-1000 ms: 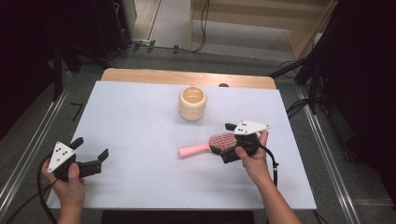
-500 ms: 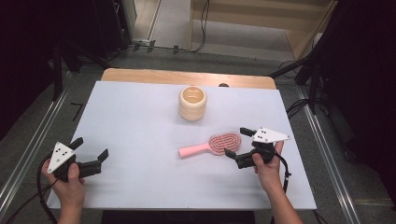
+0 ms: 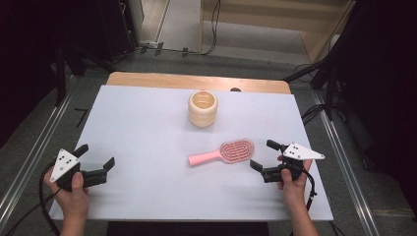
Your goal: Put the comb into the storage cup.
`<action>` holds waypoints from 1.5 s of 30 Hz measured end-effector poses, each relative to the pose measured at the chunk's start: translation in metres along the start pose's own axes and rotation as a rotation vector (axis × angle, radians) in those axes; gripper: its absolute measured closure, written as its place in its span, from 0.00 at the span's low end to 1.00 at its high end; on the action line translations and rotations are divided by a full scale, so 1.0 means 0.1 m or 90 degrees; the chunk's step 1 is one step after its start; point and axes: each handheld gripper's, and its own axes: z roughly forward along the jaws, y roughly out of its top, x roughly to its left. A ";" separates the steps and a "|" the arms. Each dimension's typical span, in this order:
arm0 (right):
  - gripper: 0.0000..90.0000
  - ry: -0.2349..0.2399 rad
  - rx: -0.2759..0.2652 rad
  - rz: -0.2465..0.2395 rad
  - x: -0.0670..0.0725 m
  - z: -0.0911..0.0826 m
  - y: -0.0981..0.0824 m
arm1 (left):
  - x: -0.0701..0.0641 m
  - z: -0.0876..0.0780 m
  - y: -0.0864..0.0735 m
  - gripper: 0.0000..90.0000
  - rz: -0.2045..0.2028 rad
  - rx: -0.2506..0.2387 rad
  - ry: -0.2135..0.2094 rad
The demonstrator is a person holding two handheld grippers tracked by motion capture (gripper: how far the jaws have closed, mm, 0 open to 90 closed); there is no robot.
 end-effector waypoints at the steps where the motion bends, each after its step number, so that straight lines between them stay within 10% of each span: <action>1: 0.00 0.000 0.000 0.000 0.00 0.00 0.00 | 0.00 0.00 0.01 0.00 0.000 -0.001 -0.003; 12: 0.00 -0.019 -0.018 -0.007 -0.09 -0.18 -0.12 | -0.12 0.01 0.12 0.00 0.009 -0.001 -0.019; 45: 0.00 -0.032 -0.034 0.006 -0.16 -0.24 -0.18 | -0.77 0.49 0.77 0.00 0.140 0.024 -0.121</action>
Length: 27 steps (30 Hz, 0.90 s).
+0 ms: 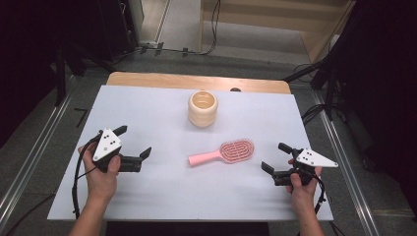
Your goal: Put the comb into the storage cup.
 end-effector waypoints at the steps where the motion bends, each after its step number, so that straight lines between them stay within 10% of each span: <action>1: 0.00 -0.001 0.000 0.000 0.00 0.00 0.00 | -0.01 0.02 0.01 0.00 0.002 0.001 -0.004; 27: 0.00 -0.001 0.012 0.002 -0.01 0.03 -0.02 | -0.28 0.44 0.19 0.00 0.030 0.039 -0.084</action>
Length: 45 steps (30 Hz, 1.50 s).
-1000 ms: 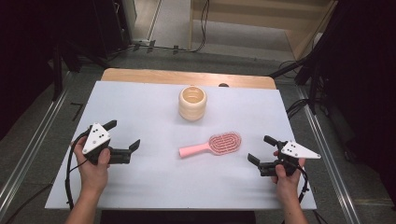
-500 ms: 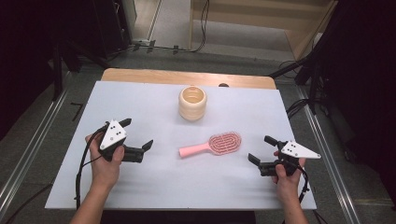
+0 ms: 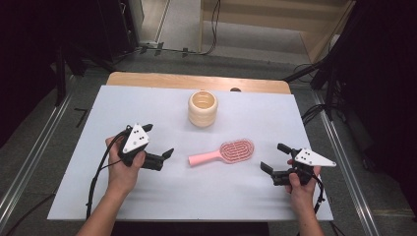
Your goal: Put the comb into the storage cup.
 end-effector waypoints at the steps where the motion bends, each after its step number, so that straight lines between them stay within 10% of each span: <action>1: 0.00 0.000 0.001 0.000 0.00 0.00 0.00 | -0.01 0.02 0.01 0.00 0.001 0.003 -0.003; 45: 0.00 0.004 0.018 -0.003 0.00 0.05 -0.02 | -0.37 0.97 0.25 0.00 0.068 0.198 -0.158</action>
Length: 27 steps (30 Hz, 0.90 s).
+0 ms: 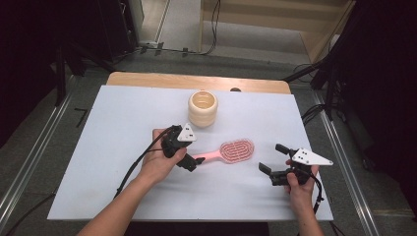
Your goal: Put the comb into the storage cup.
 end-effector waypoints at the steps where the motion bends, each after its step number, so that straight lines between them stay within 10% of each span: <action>1: 0.00 0.000 0.001 0.001 0.00 0.00 0.00 | 0.00 0.02 0.01 0.00 0.001 0.009 -0.004; 16: 0.00 -0.001 0.007 -0.001 0.00 0.01 0.00 | -0.04 0.30 0.15 0.03 0.035 0.113 -0.049; 27: 0.00 -0.001 0.010 -0.003 0.00 0.02 -0.01 | -0.08 0.47 0.21 0.16 0.004 0.141 -0.053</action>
